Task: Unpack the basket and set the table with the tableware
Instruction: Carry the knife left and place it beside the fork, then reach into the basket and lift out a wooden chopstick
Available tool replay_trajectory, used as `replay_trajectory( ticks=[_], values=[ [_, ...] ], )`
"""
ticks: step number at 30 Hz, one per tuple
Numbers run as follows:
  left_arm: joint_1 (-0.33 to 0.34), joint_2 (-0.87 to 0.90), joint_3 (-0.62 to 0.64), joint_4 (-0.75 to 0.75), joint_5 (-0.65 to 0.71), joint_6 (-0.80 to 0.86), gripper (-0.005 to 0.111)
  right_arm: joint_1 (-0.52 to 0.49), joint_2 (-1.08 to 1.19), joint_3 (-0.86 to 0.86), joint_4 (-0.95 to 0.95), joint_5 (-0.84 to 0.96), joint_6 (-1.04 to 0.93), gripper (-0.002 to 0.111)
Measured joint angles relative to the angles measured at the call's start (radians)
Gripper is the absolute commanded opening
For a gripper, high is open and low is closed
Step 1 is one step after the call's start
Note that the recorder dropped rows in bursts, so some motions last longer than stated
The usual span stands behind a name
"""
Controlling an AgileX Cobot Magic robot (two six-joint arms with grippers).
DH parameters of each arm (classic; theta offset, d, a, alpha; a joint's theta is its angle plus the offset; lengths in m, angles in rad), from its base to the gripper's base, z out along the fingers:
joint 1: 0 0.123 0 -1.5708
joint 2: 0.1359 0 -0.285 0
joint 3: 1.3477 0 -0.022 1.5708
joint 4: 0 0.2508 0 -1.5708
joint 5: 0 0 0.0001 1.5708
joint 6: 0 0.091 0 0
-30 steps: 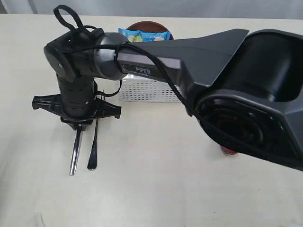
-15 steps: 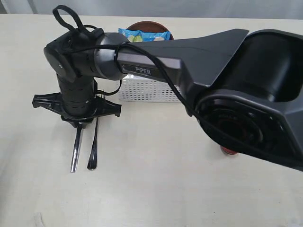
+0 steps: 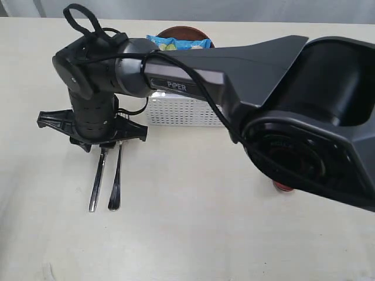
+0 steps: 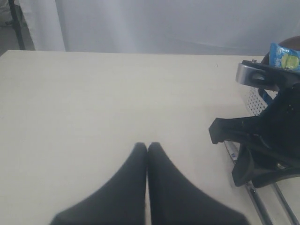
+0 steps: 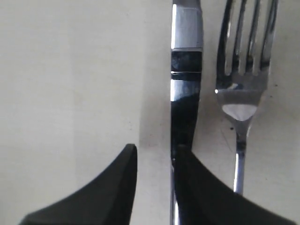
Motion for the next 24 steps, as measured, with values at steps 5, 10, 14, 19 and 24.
replay_trajectory(
  ticks=[5,10,14,19,24],
  values=[
    [0.000,0.000,0.000,0.000,0.000,0.000,0.000,0.000,-0.033,-0.039,-0.004,0.017,-0.035,0.027],
    [0.000,0.000,0.000,0.000,0.000,0.000,0.000,0.000,-0.123,-0.049,-0.050,0.029,-0.102,0.027],
    [0.000,0.000,0.000,0.000,0.000,0.000,0.000,0.000,-0.198,-0.049,-0.126,0.069,-0.177,0.027],
    [0.000,0.000,0.000,0.000,0.000,0.000,0.000,-0.018,-0.281,-0.049,-0.264,0.189,-0.318,0.027],
    [0.000,0.000,0.000,0.000,0.000,0.000,0.000,-0.087,-0.314,-0.051,-0.306,0.275,-0.578,0.027]
  ],
)
